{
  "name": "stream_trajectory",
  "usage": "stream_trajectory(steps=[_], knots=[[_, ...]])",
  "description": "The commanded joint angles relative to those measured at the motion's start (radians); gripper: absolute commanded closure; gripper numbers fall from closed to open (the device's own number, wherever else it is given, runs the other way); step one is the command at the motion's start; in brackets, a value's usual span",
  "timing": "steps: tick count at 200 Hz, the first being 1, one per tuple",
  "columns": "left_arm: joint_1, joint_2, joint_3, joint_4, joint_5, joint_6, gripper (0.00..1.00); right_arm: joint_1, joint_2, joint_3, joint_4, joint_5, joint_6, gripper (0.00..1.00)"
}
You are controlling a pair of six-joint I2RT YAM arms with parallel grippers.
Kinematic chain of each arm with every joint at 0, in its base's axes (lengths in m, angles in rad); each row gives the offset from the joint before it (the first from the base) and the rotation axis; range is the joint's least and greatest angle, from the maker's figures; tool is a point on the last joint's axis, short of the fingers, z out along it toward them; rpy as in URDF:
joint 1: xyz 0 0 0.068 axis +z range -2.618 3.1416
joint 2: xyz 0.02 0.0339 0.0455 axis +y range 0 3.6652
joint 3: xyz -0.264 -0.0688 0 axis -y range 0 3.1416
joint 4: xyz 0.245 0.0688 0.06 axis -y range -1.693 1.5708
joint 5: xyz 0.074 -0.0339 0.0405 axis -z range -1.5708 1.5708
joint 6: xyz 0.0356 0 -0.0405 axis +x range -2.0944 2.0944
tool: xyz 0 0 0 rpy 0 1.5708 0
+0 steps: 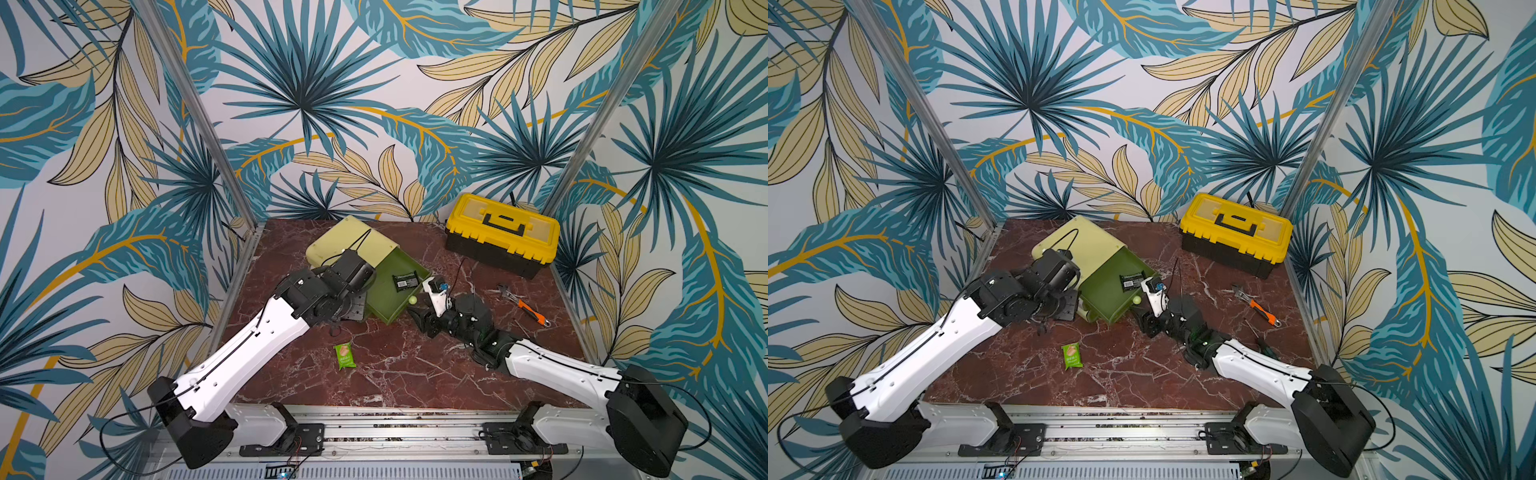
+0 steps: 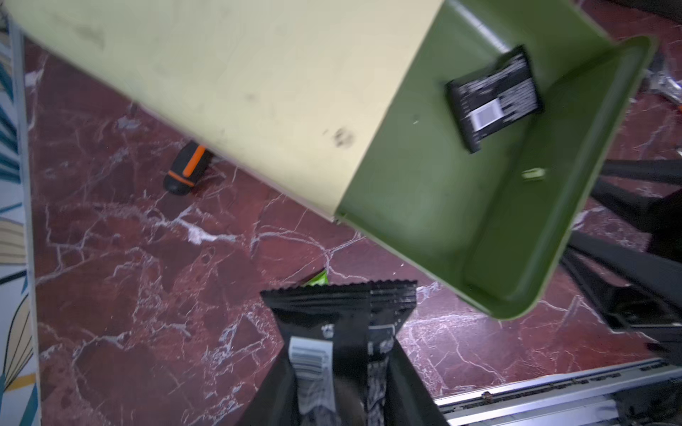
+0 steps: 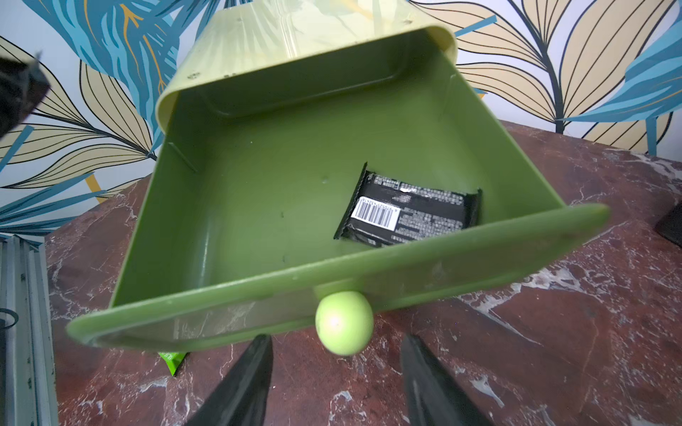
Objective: Take the cookies out of the drawer
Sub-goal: Place the cookie at the center of the board.
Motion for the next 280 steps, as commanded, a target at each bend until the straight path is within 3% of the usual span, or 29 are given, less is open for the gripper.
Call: stream_trajectory(steps=[1, 33, 61, 132, 180, 280], knots=[[0.061, -0.101, -0.117, 0.059, 0.032, -0.064, 0.67, 0.004, 0.019, -0.009, 0.029, -0.009, -0.007, 0.41], [0.140, -0.161, -0.254, 0.075, 0.063, -0.075, 0.66, 0.003, 0.016, -0.014, 0.035, -0.002, -0.008, 0.41], [0.218, -0.195, -0.437, 0.203, 0.158, -0.112, 0.66, 0.004, 0.013, -0.017, 0.036, 0.000, -0.006, 0.41], [0.281, -0.145, -0.707, 0.426, 0.184, -0.204, 0.66, 0.003, -0.017, -0.031, 0.012, 0.014, -0.008, 0.41], [0.294, -0.064, -0.764, 0.525, 0.230, -0.214, 0.66, 0.004, -0.025, -0.032, 0.006, 0.015, -0.009, 0.41], [0.298, -0.021, -0.818, 0.493, 0.149, -0.220, 0.63, 0.003, -0.020, -0.030, 0.013, 0.013, -0.007, 0.41]])
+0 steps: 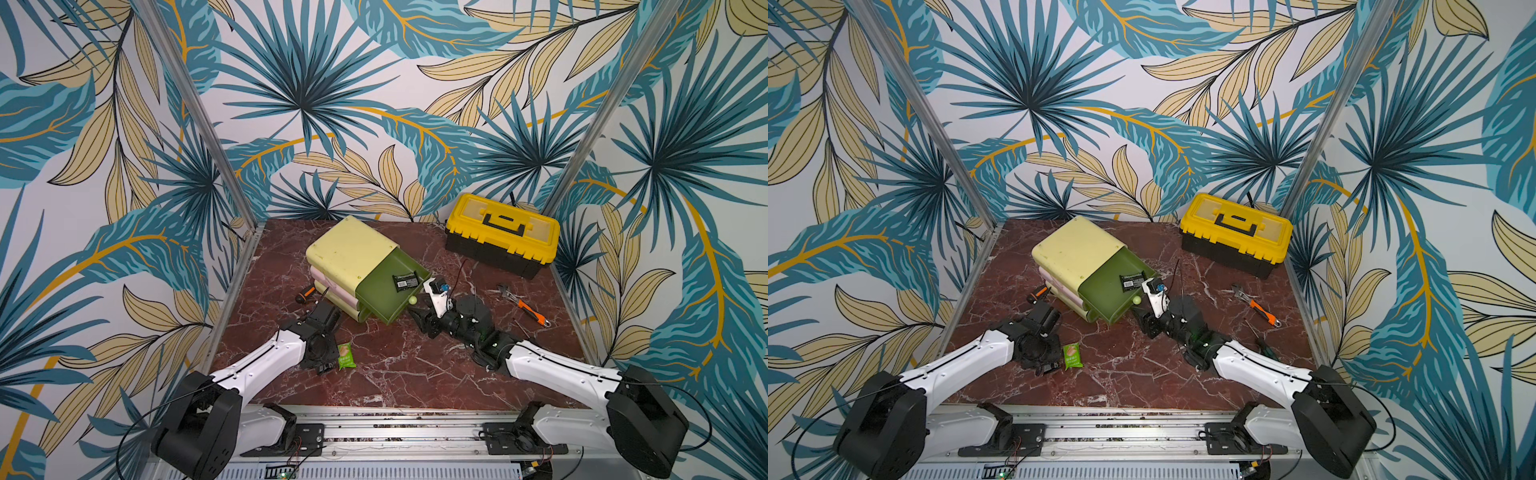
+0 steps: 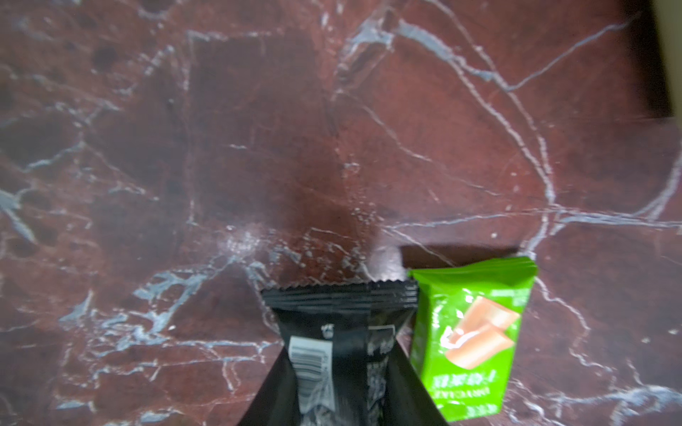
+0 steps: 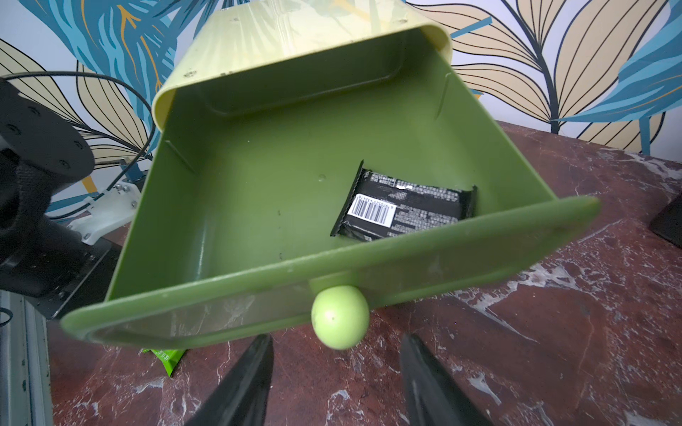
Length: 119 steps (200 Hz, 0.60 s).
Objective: Take the cookies out of the drawer
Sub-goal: Place the cookie at the center of the board.
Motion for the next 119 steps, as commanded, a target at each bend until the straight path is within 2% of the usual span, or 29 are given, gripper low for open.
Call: stream_trajectory(steps=[1, 50, 84, 119], knots=[[0.007, 0.012, -0.018, -0.001, -0.031, -0.008, 0.63, 0.004, -0.012, -0.016, 0.005, 0.004, -0.008, 0.41], [0.006, -0.019, 0.018, -0.017, -0.033, -0.002, 0.49, 0.003, -0.020, -0.014, -0.010, 0.009, -0.008, 0.41], [0.006, -0.181, 0.096, -0.097, -0.081, 0.031, 0.48, 0.003, -0.038, -0.020, -0.028, 0.016, -0.015, 0.41], [0.001, -0.299, 0.246, -0.131, -0.049, 0.134, 0.49, 0.003, -0.028, -0.020, -0.025, 0.006, -0.008, 0.41]])
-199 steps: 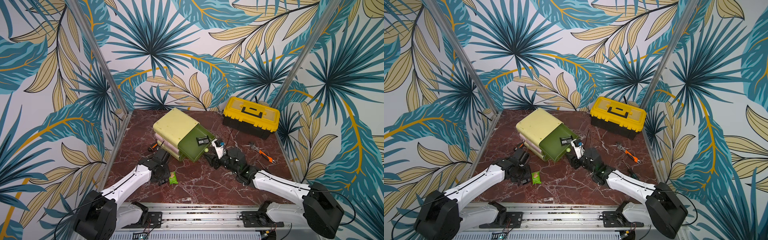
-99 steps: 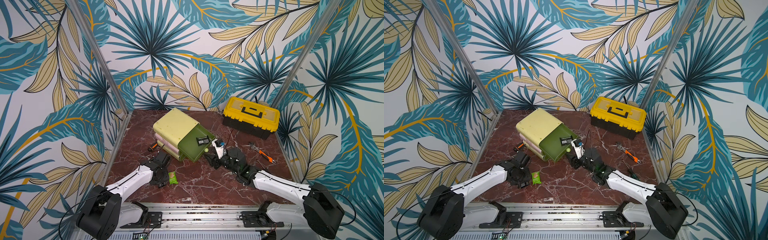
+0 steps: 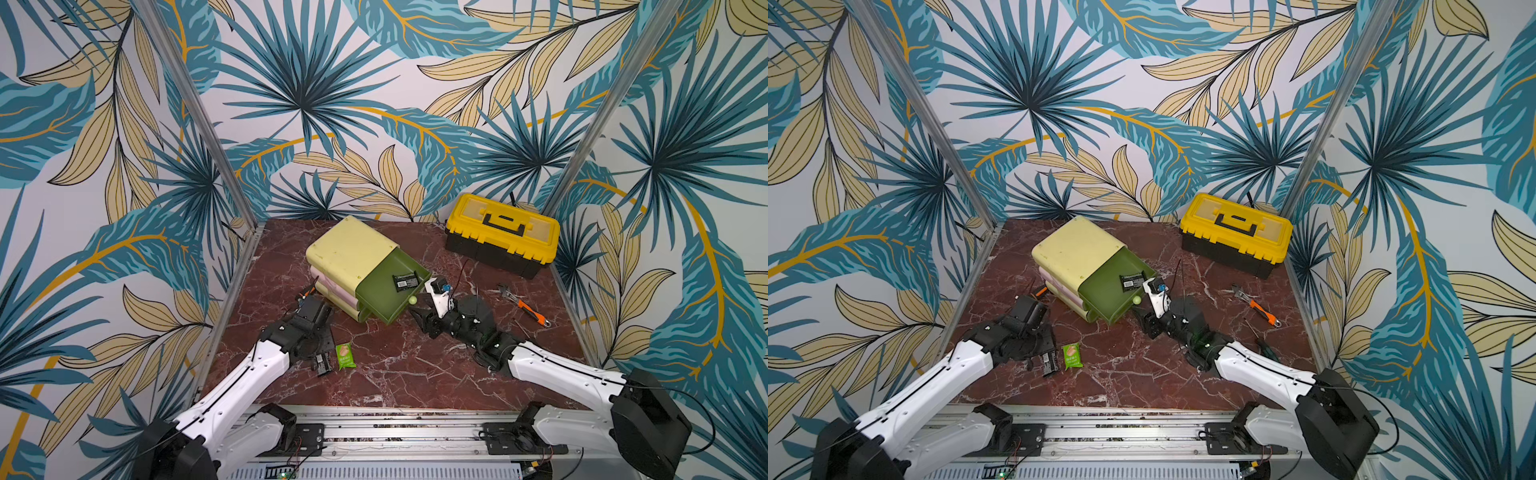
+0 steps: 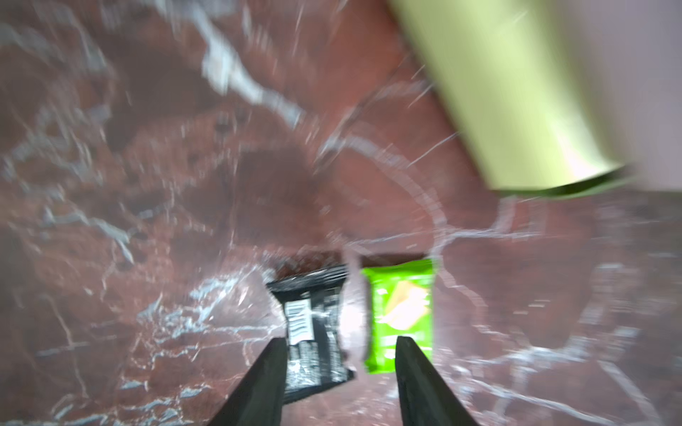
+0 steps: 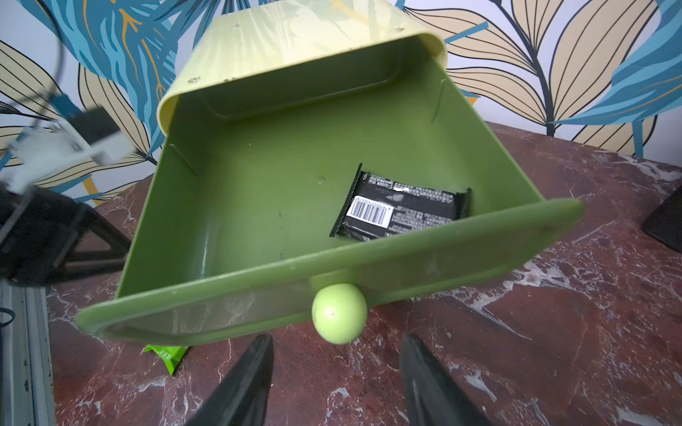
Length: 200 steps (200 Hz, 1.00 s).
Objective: Take the cookies out of the drawer
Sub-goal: Place the cookie at the center of the board, then pick up the cookie from the drawer.
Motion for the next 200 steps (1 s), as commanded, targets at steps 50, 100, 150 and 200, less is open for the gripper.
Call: stream_trajectory(steps=[50, 100, 150, 200], knots=[[-0.102, -0.027, 0.414, -0.108, 0.013, 0.240, 0.50, 0.003, 0.017, 0.000, -0.007, -0.008, -0.007, 0.41], [-0.256, 0.145, 0.611, -0.029, 0.001, 0.158, 0.50, 0.004, 0.035, 0.017, -0.009, -0.015, -0.001, 0.42], [-0.331, 0.342, 0.701, 0.058, -0.039, -0.061, 0.53, 0.003, 0.024, 0.009, -0.005, -0.002, 0.008, 0.42], [-0.372, 0.476, 0.715, 0.125, -0.127, -0.179, 0.53, 0.004, 0.024, -0.002, 0.027, 0.008, 0.016, 0.42]])
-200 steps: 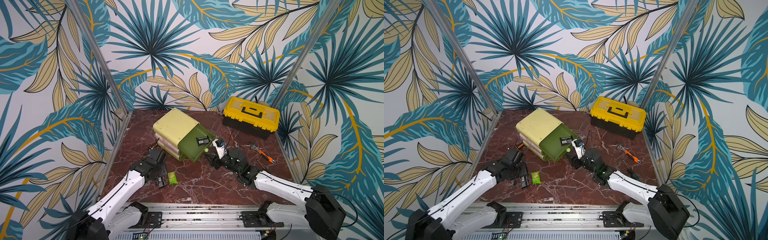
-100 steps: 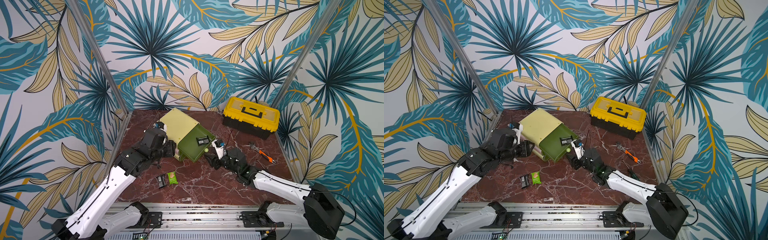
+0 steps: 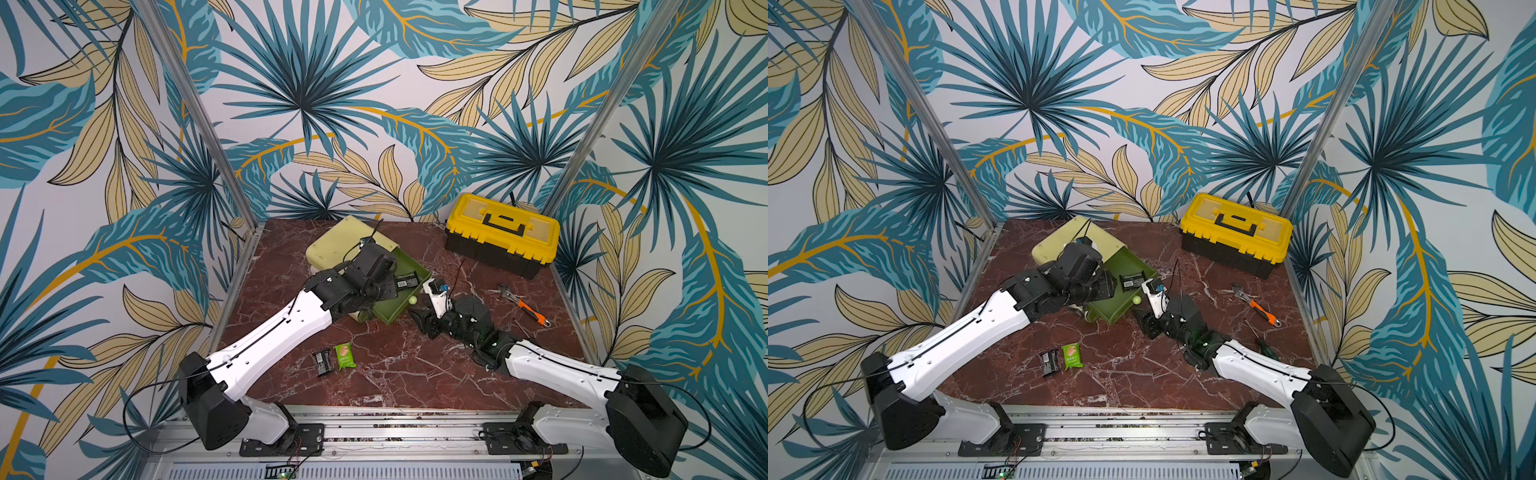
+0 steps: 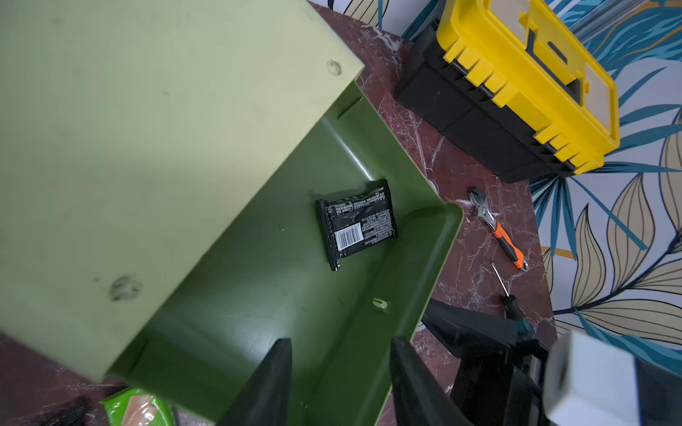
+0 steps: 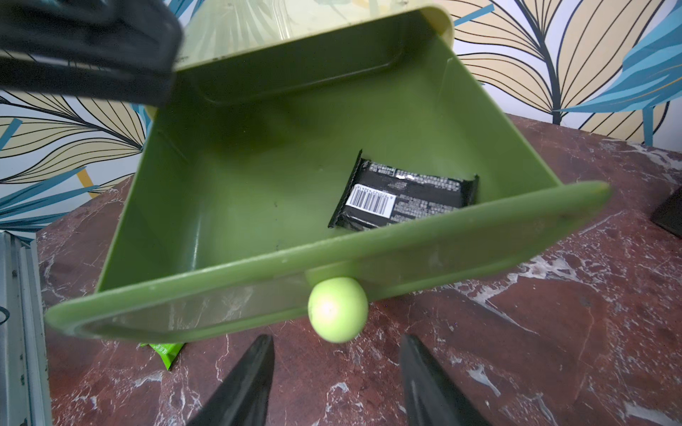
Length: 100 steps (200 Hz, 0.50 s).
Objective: Take the cookies out of the drawer
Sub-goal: Pick up the cookie from the drawer.
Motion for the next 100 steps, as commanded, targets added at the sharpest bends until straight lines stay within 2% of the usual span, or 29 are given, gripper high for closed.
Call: stream_trajectory(steps=[1, 44, 100], knots=[[-0.011, 0.034, 0.040, 0.065, -0.067, -0.082, 0.53, 0.004, -0.003, -0.007, 0.032, 0.009, 0.014, 0.42], [-0.009, 0.128, 0.032, 0.142, -0.162, -0.094, 0.59, 0.003, -0.012, -0.023, 0.046, 0.015, 0.014, 0.43], [-0.008, 0.201, 0.016, 0.224, -0.215, -0.097, 0.60, 0.003, -0.014, -0.025, 0.050, 0.014, 0.010, 0.43]])
